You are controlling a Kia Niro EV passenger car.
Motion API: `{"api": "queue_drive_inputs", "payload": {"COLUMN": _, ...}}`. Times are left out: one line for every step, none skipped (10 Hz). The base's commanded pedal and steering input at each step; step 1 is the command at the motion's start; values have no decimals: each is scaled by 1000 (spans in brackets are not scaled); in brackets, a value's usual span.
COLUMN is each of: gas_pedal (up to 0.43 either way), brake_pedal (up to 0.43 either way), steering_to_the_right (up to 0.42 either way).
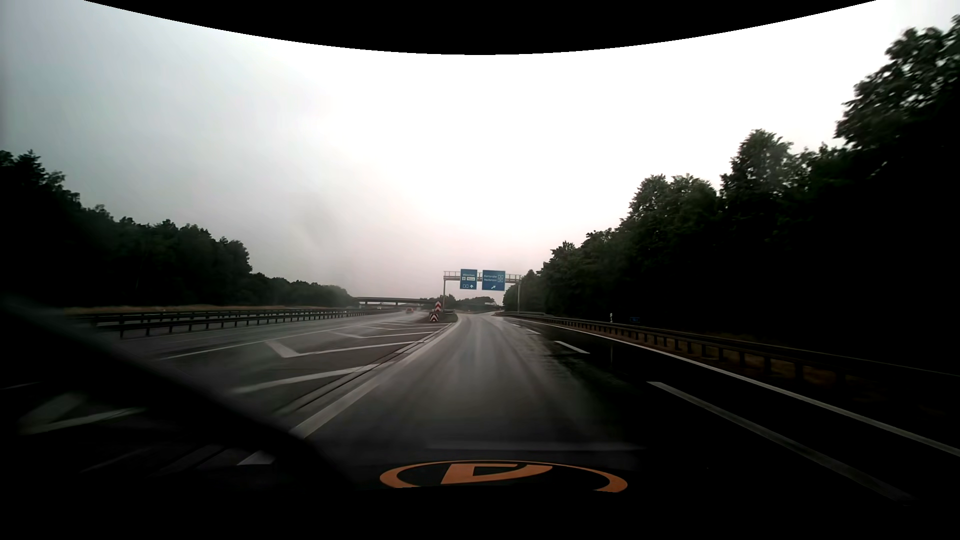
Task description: Follow the waypoints while adhering to traffic rules and regulations
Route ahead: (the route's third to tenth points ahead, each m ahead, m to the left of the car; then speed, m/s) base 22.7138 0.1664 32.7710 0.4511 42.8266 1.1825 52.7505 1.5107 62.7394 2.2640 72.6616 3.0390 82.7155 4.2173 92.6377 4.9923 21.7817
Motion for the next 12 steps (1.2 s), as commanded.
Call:
{"api": "queue_drive_inputs", "payload": {"gas_pedal": 138, "brake_pedal": 0, "steering_to_the_right": -5}}
{"api": "queue_drive_inputs", "payload": {"gas_pedal": 138, "brake_pedal": 0, "steering_to_the_right": -5}}
{"api": "queue_drive_inputs", "payload": {"gas_pedal": 138, "brake_pedal": 0, "steering_to_the_right": -5}}
{"api": "queue_drive_inputs", "payload": {"gas_pedal": 138, "brake_pedal": 0, "steering_to_the_right": -5}}
{"api": "queue_drive_inputs", "payload": {"gas_pedal": 138, "brake_pedal": 0, "steering_to_the_right": -5}}
{"api": "queue_drive_inputs", "payload": {"gas_pedal": 138, "brake_pedal": 0, "steering_to_the_right": -5}}
{"api": "queue_drive_inputs", "payload": {"gas_pedal": 138, "brake_pedal": 0, "steering_to_the_right": -6}}
{"api": "queue_drive_inputs", "payload": {"gas_pedal": 138, "brake_pedal": 0, "steering_to_the_right": -6}}
{"api": "queue_drive_inputs", "payload": {"gas_pedal": 138, "brake_pedal": 0, "steering_to_the_right": -7}}
{"api": "queue_drive_inputs", "payload": {"gas_pedal": 138, "brake_pedal": 0, "steering_to_the_right": -8}}
{"api": "queue_drive_inputs", "payload": {"gas_pedal": 138, "brake_pedal": 0, "steering_to_the_right": -9}}
{"api": "queue_drive_inputs", "payload": {"gas_pedal": 138, "brake_pedal": 0, "steering_to_the_right": -9}}
